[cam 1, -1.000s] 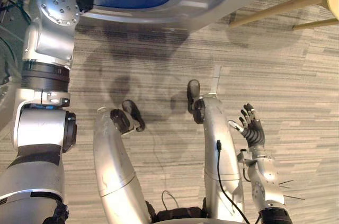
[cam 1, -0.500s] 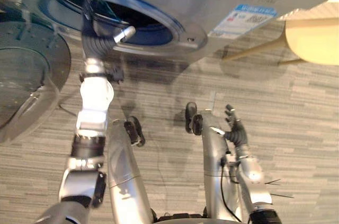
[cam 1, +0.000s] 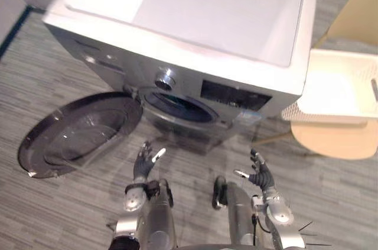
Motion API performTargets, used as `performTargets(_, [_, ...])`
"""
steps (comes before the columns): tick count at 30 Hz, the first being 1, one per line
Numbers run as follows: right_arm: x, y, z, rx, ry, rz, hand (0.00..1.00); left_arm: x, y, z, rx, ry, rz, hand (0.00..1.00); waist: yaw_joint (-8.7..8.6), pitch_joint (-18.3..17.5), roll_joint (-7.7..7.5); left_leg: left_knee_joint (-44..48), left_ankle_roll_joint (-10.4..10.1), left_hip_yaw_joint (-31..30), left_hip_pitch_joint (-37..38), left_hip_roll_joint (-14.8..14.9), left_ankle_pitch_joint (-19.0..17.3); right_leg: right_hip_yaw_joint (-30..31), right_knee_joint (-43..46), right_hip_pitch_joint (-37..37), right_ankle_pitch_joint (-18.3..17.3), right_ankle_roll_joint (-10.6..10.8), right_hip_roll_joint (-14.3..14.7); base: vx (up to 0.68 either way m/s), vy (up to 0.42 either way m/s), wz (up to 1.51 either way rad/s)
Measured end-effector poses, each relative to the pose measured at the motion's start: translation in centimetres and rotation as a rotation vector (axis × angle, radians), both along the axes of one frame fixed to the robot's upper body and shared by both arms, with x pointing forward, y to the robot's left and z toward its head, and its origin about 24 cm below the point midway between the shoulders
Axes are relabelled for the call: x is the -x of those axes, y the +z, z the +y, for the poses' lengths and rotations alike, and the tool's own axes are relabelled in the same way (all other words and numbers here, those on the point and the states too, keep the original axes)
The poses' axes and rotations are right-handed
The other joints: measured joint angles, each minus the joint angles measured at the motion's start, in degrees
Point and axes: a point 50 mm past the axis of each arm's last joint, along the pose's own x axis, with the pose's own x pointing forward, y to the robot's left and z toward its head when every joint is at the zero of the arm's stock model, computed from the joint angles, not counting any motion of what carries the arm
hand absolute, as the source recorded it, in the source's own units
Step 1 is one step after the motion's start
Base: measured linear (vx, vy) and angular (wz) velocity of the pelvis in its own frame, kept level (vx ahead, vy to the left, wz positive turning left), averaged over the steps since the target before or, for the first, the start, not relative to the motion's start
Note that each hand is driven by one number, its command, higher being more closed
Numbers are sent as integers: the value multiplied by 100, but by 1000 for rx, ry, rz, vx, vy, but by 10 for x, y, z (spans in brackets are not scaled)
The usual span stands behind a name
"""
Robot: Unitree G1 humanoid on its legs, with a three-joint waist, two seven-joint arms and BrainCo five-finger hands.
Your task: Pick up the laundry basket with both hands and put the clothes into the washing machine.
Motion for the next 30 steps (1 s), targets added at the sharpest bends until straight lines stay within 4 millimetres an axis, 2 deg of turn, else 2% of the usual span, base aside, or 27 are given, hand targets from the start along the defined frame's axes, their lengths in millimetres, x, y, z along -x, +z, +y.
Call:
performTargets(2, [11,-22,-3,-8,-17,124,0,22,-24,3,-17,4,144,0,-12,-308,60,-807,17,33,491,-83,340,-28,-713,443,285,64,50,162,48,4])
performTargets(5, [13,-28,-15,-22,-30,171,0,44,-42,10,-50,-8,273,0,-86,-387,126,-1603,48,99,1080,-177,682,-49,-1476,1009,649,125,110,99,66,-2])
performTargets(6, [15,-29,-21,-52,-47,166,0,48,-44,11,-60,-16,294,0,-86,-393,128,-1700,60,120,1212,-192,698,-40,-1600,1140,702,144,119,74,82,-7])
performTargets(8, [31,-43,-33,-63,-121,250,0,61,-53,11,-62,-43,360,0,-84,-482,127,-1863,74,169,1534,-269,710,-6,-1972,1536,845,213,129,62,112,-8])
performTargets(11, [50,-58,-36,-44,-151,378,0,72,-60,6,-74,-98,415,0,-93,-622,129,-2000,108,224,1725,-366,733,55,-2304,1773,1023,274,124,36,88,-9])
performTargets(13, [51,-60,-32,-43,-142,394,0,71,-60,5,-81,-122,418,0,-92,-616,124,-2011,135,310,1708,-388,750,150,-2355,1722,1118,287,128,-44,60,-25])
performTargets(15, [37,-57,-28,-47,-135,366,0,58,-56,5,-104,-170,393,0,-95,-459,75,-1904,148,435,1567,-407,744,299,-2365,1528,1296,289,119,-119,44,-45])
performTargets(17, [8,-46,-24,-33,-118,292,0,34,-47,8,-132,-186,332,0,-90,-213,3,-1523,249,540,1047,-414,683,509,-2353,1062,1594,319,81,-273,76,-47])
performTargets(18, [-6,-40,-21,-22,-102,257,0,15,-39,10,-158,-204,287,0,-107,-98,-71,-1170,355,561,612,-447,620,520,-2306,713,1799,366,28,-317,83,-38])
performTargets(20, [-11,-37,-22,-4,-93,240,0,-1,-30,8,-173,-220,239,0,-77,74,-73,-1037,569,730,416,-352,654,469,-2388,574,2086,469,29,-288,57,-31])
performTargets(22, [-2,-41,-18,-9,-99,260,0,-5,-27,4,-171,-214,207,0,-83,201,-63,-956,653,741,452,-344,706,1,-285,397,866,130,-151,-262,50,-3])
performTargets(24, [15,-49,-12,-30,-106,308,0,6,-31,6,-166,-193,225,0,-57,204,-66,-871,689,740,519,-336,739,-104,724,758,289,271,-194,-210,-19,0])
performTargets(25, [19,-52,-8,-33,-96,321,0,14,-34,8,-161,-177,243,0,-16,156,-162,-785,681,792,485,-335,766,-171,762,1096,47,335,-205,-193,-92,-20])
performTargets(27, [19,-52,-6,-32,-87,321,0,21,-37,8,-148,-159,260,0,105,139,-199,-711,646,889,334,-340,865,-152,104,1370,-267,438,-158,-196,-104,-35])
performTargets(28, [14,-49,-8,-24,-87,308,0,22,-38,5,-139,-157,261,0,185,122,-167,-855,585,955,185,-366,1015,-162,-753,1493,-375,216,2,-333,-99,-38])
performTargets(29, [9,-48,-14,-7,-90,304,0,22,-39,-5,-112,-164,262,0,217,200,68,-1071,475,824,125,-266,1115,-231,-1177,1528,-94,143,215,-278,-70,-34])
performTargets(30, [10,-49,-15,-3,-93,316,0,24,-41,-10,-101,-172,266,0,229,188,134,-1257,406,742,130,-242,1261,-235,-1353,1533,52,116,309,-317,-43,-13])
